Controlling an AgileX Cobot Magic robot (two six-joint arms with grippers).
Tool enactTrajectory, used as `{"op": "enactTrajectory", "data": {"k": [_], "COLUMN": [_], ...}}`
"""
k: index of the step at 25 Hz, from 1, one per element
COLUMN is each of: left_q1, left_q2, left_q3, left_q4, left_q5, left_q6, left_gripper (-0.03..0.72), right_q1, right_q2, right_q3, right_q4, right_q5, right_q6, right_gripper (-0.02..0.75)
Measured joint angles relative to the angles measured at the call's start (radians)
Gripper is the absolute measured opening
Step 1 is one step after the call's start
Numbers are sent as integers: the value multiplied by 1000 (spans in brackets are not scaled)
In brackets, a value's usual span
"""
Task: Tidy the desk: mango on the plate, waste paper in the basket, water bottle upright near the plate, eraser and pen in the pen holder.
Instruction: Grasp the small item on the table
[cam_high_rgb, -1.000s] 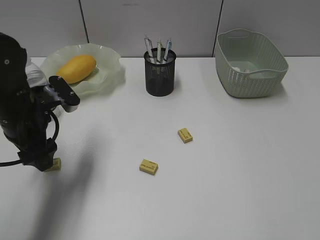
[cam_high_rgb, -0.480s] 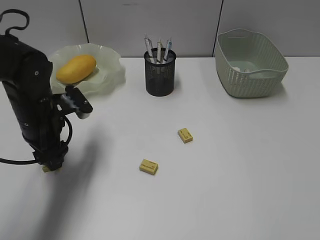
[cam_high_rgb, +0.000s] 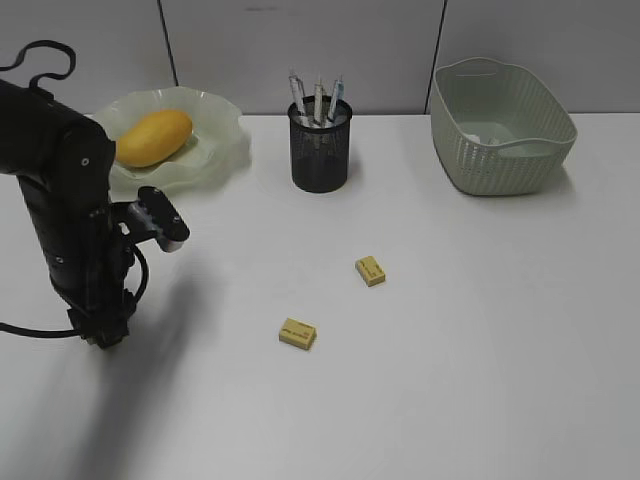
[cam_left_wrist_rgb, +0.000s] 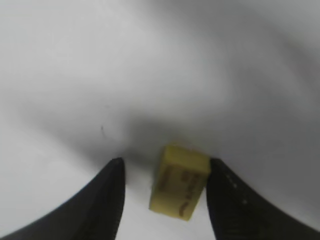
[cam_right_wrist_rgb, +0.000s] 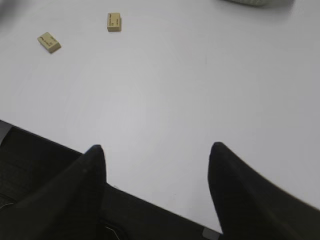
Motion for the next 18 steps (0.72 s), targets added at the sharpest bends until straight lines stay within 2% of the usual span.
{"op": "enactTrajectory", "data": {"k": [4,9,18], "left_q1": [0,0,-1], "left_q2": [0,4,0], "left_q3": [0,-2,-60], "left_q4": [-2,-19,-64], "left_q5": [-8,-8,84], "left_q6": [0,0,0], "left_gripper": [363,215,203], "right_q1": [0,0,0], "right_q2": [0,0,0], "right_q3": [0,0,0], "right_q4": [0,0,0], "right_q5": [0,0,0], "right_q6": [1,1,1], "right_gripper": [512,512,511]}}
